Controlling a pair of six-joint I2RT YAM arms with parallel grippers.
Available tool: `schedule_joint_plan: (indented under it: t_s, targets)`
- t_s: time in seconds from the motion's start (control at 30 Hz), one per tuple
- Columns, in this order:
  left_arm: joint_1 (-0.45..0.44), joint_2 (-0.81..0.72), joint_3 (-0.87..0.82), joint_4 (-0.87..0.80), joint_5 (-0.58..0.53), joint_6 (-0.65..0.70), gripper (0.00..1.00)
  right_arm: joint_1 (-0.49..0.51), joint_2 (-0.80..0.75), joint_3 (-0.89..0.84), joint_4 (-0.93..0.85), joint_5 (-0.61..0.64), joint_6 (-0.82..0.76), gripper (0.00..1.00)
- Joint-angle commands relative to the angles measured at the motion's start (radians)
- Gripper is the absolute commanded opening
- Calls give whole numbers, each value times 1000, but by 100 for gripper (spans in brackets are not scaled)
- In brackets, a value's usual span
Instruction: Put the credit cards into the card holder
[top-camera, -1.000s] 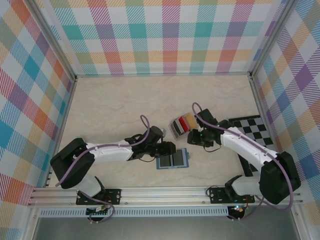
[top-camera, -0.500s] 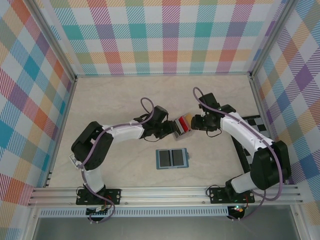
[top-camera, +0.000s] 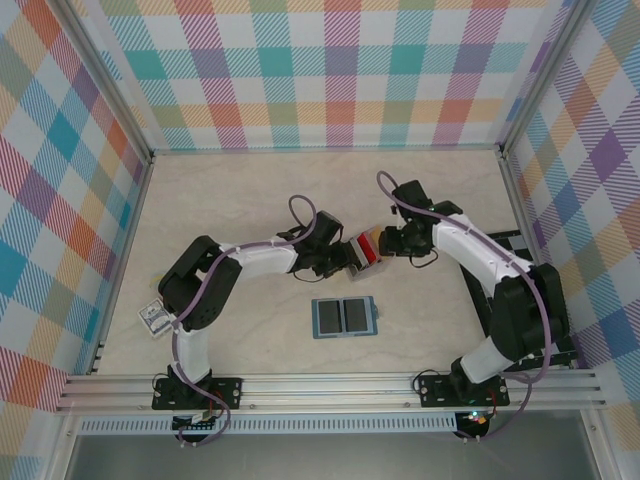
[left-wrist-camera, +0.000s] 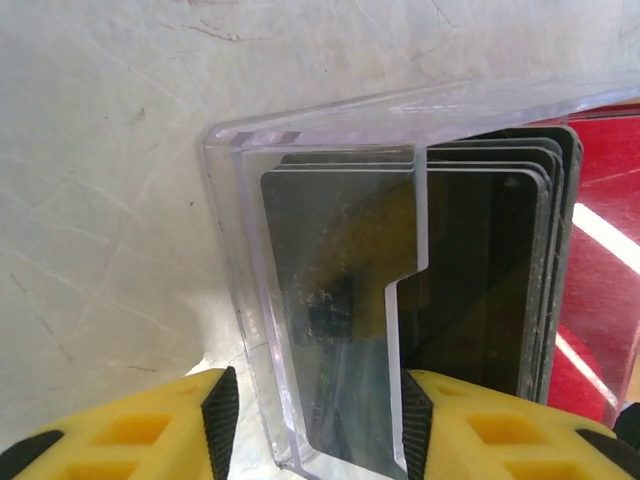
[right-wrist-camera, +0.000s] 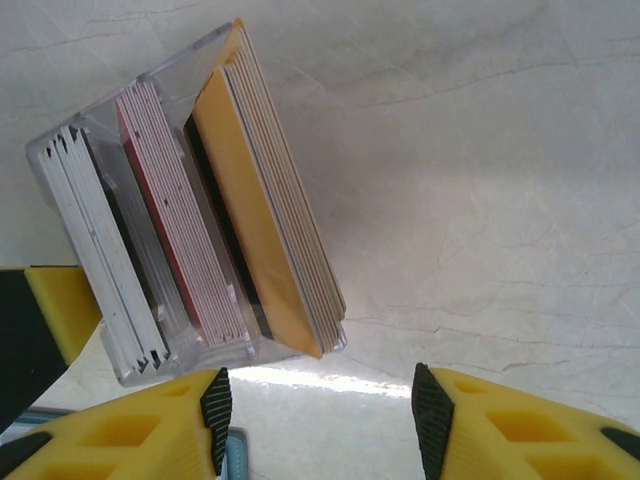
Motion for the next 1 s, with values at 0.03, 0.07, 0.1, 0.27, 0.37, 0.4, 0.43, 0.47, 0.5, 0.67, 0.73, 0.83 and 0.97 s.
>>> schedule_joint_plan:
  t_s: [0.03,0.07,0.1,0.27,0.37,0.4,0.43,0.47,0.5,0.67,0.73,0.83,0.97]
  targets:
    - [10,-1,-16,-72,-34,22,38,-6,65,79,-50,52,-76,54]
    - [11,-3,-19,-79,-34,29,37,-5,79,92,-53,53,-88,54]
    - [14,-5,-18,-87,-35,39,36,-6,96,105,-59,51,-99,54]
    - [15,-10,-17,-123,-36,87,32,-1,168,174,-91,29,-147,54]
    - [16,-11,-16,-135,-34,106,32,7,193,199,-92,29,-162,54]
    - [18,-11,-13,-140,-34,112,32,7,203,209,-95,35,-161,54]
    - [17,-11,-12,-143,-33,118,32,8,218,221,-100,45,-162,55]
    - [18,-10,-9,-145,-30,122,32,8,230,234,-107,50,-166,54]
    - [18,-10,-6,-148,-28,126,32,8,246,247,-112,54,-171,54]
    - [18,-7,-1,-150,-24,128,32,15,295,281,-126,69,-187,54]
    - [18,-5,-1,-148,-22,127,32,19,305,284,-127,71,-192,54]
    - [18,-5,-2,-149,-22,128,32,23,316,288,-129,106,-192,54]
    - [18,-8,-7,-150,-21,126,31,32,311,288,-128,185,-187,54]
